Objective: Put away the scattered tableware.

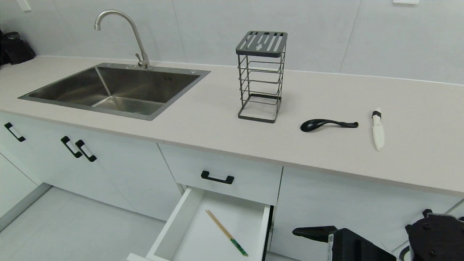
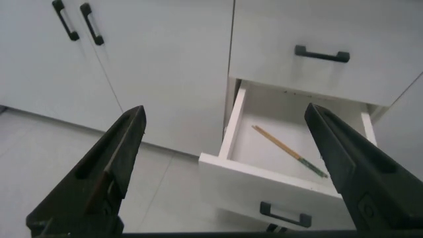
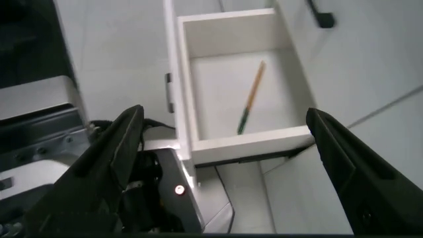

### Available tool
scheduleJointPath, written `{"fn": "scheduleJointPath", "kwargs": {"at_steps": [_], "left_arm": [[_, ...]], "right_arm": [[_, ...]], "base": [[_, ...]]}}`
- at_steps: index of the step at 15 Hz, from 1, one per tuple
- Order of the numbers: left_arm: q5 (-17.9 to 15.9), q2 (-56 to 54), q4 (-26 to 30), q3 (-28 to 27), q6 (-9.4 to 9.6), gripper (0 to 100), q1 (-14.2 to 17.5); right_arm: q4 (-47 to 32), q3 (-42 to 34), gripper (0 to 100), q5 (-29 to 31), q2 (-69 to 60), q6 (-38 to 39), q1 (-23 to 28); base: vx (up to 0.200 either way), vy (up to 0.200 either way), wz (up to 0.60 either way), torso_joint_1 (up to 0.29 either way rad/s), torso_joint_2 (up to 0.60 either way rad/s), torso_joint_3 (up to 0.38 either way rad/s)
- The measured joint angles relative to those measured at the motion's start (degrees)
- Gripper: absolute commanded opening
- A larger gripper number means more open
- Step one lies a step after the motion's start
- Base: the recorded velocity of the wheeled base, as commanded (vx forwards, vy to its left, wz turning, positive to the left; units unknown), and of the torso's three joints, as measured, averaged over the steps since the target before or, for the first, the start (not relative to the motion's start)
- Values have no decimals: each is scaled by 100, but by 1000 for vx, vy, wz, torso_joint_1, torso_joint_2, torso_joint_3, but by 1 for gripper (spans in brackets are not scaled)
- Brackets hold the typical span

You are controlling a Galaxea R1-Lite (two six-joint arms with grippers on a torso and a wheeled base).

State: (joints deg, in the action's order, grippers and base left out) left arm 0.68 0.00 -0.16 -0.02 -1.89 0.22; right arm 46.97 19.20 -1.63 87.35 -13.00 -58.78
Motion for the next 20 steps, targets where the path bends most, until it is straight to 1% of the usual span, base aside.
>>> {"fn": "scheduleJointPath", "kwargs": {"at_steps": [11, 13, 16, 19, 20], "left_arm": [[-2, 0, -2, 2, -2, 100, -1], [-2, 0, 6, 2, 0, 100, 2], [-2, 0, 0, 2, 0, 100, -1], [0, 0, 5, 2, -2, 100, -1], [0, 0, -5, 2, 0, 100, -1]], "right_arm": [[-33, 581, 100, -11, 301, 9, 7], [-61, 751, 100, -33, 408, 11, 77], [-59, 1095, 100, -116, 733, -30, 451], [-102, 1552, 100, -518, 1150, -350, 923], [-283, 1735, 100, -569, 1285, -455, 1039]], "base": [[0, 0, 0, 288, -526, -256], [0, 0, 0, 315, -591, -283], [0, 0, 0, 299, -579, -281], [0, 0, 0, 224, -427, -214], [0, 0, 0, 129, -261, -115]]}}
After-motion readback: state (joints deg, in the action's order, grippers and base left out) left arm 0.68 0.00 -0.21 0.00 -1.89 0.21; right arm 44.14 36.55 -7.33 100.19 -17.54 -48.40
